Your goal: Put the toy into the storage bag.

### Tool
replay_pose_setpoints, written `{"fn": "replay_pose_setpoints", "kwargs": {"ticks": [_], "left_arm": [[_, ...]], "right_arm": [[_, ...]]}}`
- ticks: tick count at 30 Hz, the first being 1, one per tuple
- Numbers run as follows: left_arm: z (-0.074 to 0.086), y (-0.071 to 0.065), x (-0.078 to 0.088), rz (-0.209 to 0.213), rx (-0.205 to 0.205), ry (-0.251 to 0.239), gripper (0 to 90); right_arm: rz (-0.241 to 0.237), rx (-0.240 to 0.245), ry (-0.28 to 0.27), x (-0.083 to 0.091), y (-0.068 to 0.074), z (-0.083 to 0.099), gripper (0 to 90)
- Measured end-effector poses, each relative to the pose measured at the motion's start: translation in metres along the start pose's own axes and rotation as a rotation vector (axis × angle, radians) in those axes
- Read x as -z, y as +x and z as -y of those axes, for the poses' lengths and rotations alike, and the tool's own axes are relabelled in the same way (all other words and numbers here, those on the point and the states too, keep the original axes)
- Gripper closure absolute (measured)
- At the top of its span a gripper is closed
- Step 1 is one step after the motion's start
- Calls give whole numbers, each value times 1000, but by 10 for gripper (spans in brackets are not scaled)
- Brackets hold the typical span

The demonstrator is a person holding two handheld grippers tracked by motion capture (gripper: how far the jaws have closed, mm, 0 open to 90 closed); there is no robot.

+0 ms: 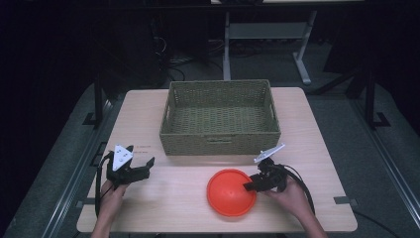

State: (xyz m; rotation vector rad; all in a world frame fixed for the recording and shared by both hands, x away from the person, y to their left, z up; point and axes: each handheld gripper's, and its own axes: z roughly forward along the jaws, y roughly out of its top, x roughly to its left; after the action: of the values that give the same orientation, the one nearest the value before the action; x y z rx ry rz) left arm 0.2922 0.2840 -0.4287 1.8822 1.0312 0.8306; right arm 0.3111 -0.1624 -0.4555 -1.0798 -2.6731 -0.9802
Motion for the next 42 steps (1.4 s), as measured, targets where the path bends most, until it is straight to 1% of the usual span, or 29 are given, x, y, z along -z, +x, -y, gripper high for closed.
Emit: {"fn": "replay_pose_setpoints", "kwargs": {"ticks": [4, 8, 9, 11, 12, 14, 17, 18, 19, 20, 21, 23, 24, 25, 26, 28, 31, 32, 33, 34, 36, 40, 42], "left_arm": [[0, 0, 0, 0, -1, 0, 141], [0, 0, 0, -2, -7, 8, 141], [0, -1, -1, -4, -11, 6, 141], [-1, 0, -1, -7, -8, 5, 141], [-1, 0, 0, -9, -11, -1, 141], [-1, -1, 1, -11, -11, -6, 141], [-1, 0, 2, -20, -12, -9, 141], [-1, 1, 2, -19, -11, -12, 141], [-1, 1, 3, -20, -10, -13, 141], [0, 2, 3, -22, -6, -8, 141], [0, 2, 3, -22, -6, -8, 141], [1, 2, 3, -18, 13, -12, 141], [1, 2, 3, -19, 11, -11, 141], [1, 2, 3, -19, 11, -11, 141], [1, 2, 3, -21, 11, -11, 141], [1, 3, 4, -22, 9, -13, 141], [1, 4, 5, -28, 13, -11, 141], [1, 4, 5, -32, 17, -9, 141], [2, 5, 5, -38, 20, -11, 141], [2, 5, 5, -40, 27, -12, 141], [3, 6, 5, -37, 30, -14, 141], [3, 6, 5, -35, 29, -13, 141], [3, 7, 6, -22, 35, -12, 141]], "right_arm": [[10, 6, 10, -1, 1, -1, 587], [17, 2, -7, 0, 0, -2, 673], [5, -8, -13, 2, 0, -3, 690], [-1, -15, -16, 2, 0, -4, 706], [6, -6, -15, 4, 2, -8, 735], [6, 6, -17, 6, 4, -12, 759], [-15, 11, -24, 10, 7, -20, 802], [-15, 11, -24, 10, 7, -20, 802], [-33, 13, -29, 13, 8, -23, 812], [-37, 23, -26, 16, 10, -27, 817], [-37, 23, -26, 16, 10, -27, 817], [-25, 38, -10, 17, 14, -31, 818], [-24, 53, -15, 20, 18, -34, 820], [-24, 53, -15, 20, 18, -34, 820], [-49, 55, -29, 25, 20, -36, 821], [-50, 59, -32, 26, 21, -37, 821], [-54, 63, -43, 36, 24, -41, 822], [-51, 67, -47, 40, 26, -42, 822], [-33, 75, -56, 48, 29, -44, 822], [-33, 75, -56, 48, 29, -44, 822], [-22, 78, -72, 56, 32, -46, 822], [-9, 75, -92, 69, 29, -51, 822], [-14, 67, -105, 76, 27, -54, 823]]}}
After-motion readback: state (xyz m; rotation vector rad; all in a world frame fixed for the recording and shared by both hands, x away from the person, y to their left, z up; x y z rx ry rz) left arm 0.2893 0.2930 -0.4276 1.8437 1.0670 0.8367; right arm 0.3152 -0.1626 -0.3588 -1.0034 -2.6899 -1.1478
